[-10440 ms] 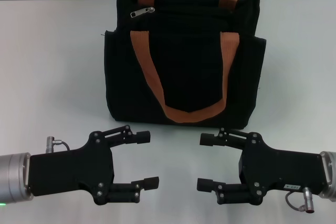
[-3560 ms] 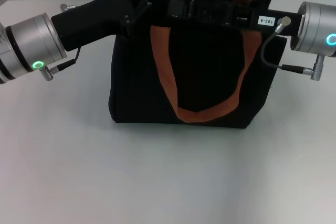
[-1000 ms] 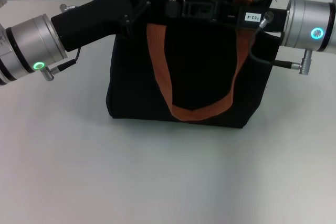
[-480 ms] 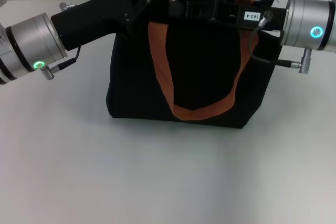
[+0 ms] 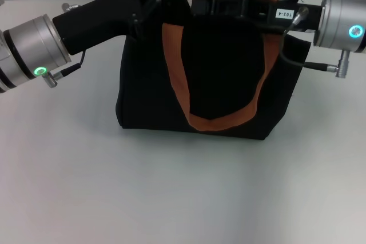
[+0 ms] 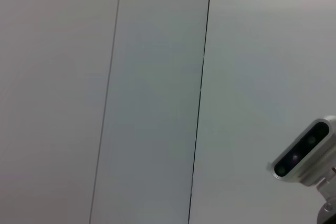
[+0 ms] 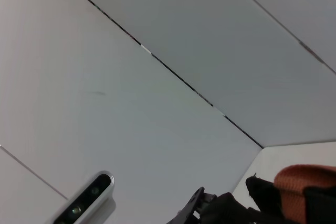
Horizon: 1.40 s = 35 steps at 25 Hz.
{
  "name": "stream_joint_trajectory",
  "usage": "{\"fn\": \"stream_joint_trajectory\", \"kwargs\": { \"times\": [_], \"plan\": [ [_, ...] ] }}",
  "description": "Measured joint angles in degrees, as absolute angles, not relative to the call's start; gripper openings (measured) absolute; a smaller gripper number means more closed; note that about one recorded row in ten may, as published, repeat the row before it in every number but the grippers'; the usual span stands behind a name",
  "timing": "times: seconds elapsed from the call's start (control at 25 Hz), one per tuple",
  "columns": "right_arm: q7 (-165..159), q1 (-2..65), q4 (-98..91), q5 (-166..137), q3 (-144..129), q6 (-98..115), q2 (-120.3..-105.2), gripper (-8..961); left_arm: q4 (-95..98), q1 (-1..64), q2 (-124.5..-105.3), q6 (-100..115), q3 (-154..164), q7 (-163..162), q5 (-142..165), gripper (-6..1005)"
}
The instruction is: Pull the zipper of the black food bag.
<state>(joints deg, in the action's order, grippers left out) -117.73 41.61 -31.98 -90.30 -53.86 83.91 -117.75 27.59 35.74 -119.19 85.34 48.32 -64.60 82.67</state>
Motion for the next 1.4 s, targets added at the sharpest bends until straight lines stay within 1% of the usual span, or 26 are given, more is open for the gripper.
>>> {"fn": "stream_joint_trajectory", "kwargs": {
  "times": [0.04, 0.08, 0.12, 0.16, 0.2, 0.24, 0.28, 0.36, 0.52, 0.68, 0.72, 0.76, 0.8, 0.88, 0.92, 0.96, 1.0, 1.16, 1.24, 1.4],
  "plan": [
    [-120.1, 41.8, -32.0, -90.3, -53.8, 84.7, -116.96, -1, 27.6, 35.7, -119.18, 85.3, 48.4, -64.6, 82.4, 83],
    [-120.1, 41.8, -32.0, -90.3, -53.8, 84.7, -116.96, -1, 27.6, 35.6, -119.19, 85.3, 48.5, -64.6, 82.3, 83],
    [-123.0, 42.2, -32.0, -90.3, -54.0, 85.5, -116.03, -1, 27.6, 35.6, -119.18, 85.4, 48.5, -64.6, 82.1, 83],
    [-124.6, 42.6, -32.0, -90.3, -54.2, 85.9, -115.47, -1, 27.6, 35.6, -119.18, 85.4, 48.5, -64.6, 82.1, 84],
    [-124.6, 42.6, -32.0, -90.3, -54.2, 85.9, -115.47, -1, 27.6, 35.6, -119.18, 85.4, 48.5, -64.6, 82.1, 84],
    [-127.4, 43.3, -31.9, -90.3, -54.3, 86.6, -114.53, -1, 27.6, 35.5, -119.18, 85.4, 48.5, -64.6, 82.1, 84],
    [-127.4, 43.3, -31.9, -90.3, -54.3, 86.6, -114.53, -1, 27.1, 35.4, -119.16, 85.3, 48.5, -64.1, 82.0, 85],
    [-129.7, 44.1, -31.7, -91.0, -54.4, 87.1, -113.78, -1, 26.2, 35.4, -119.16, 85.3, 48.5, -63.0, 81.8, 85],
    [-130.2, 44.7, -31.7, -91.8, -54.5, 87.1, -113.7, 0, 26.0, 35.4, -119.16, 85.2, 48.5, -62.5, 81.8, 87],
    [-129.6, 44.6, -31.7, -91.9, -54.2, 86.8, -114.17, 0, 26.0, 35.4, -119.18, 85.2, 48.5, -62.4, 81.7, 88],
    [-128.7, 44.3, -31.7, -91.7, -53.7, 86.7, -114.47, 0, 26.0, 35.4, -119.18, 85.3, 48.4, -62.4, 81.7, 88],
    [-125.1, 43.3, -31.8, -91.0, -52.3, 86.7, -115.26, 10, 25.9, 35.3, -119.18, 85.5, 48.4, -62.4, 81.8, 89],
    [-125.1, 43.3, -31.8, -91.0, -52.3, 86.7, -115.26, 21, 25.9, 35.3, -119.18, 85.5, 48.4, -62.4, 81.8, 89],
    [-117.4, 41.7, -32.2, -90.5, -50.1, 87.7, -116.36, 42, 25.9, 35.3, -119.18, 85.6, 48.5, -62.4, 81.7, 90],
    [-117.4, 41.7, -32.2, -90.5, -50.1, 87.7, -116.36, 52, 25.9, 35.3, -119.18, 85.6, 48.5, -62.4, 81.7, 90],
    [-111.5, 40.4, -32.4, -90.5, -48.7, 88.8, -117.25, 63, 25.9, 35.3, -119.18, 85.8, 48.5, -62.4, 81.7, 90],
    [-111.5, 40.4, -32.4, -90.5, -48.7, 88.8, -117.25, 73, 25.9, 35.3, -119.18, 85.8, 48.5, -62.4, 81.7, 91],
    [-99.0, 37.5, -32.6, -90.3, -47.0, 92.4, -118.64, 115, 25.4, 35.5, -119.18, 86.5, 48.5, -62.4, 81.2, 92],
    [-97.4, 36.8, -32.6, -90.3, -47.2, 92.6, -118.82, 136, 24.8, 35.7, -119.18, 87.0, 48.5, -62.4, 80.6, 93],
    [-96.9, 36.3, -32.6, -90.6, -47.2, 92.4, -118.85, 277, 23.9, 36.2, -119.18, 88.0, 48.5, -62.4, 79.9, 94]
  ]
}}
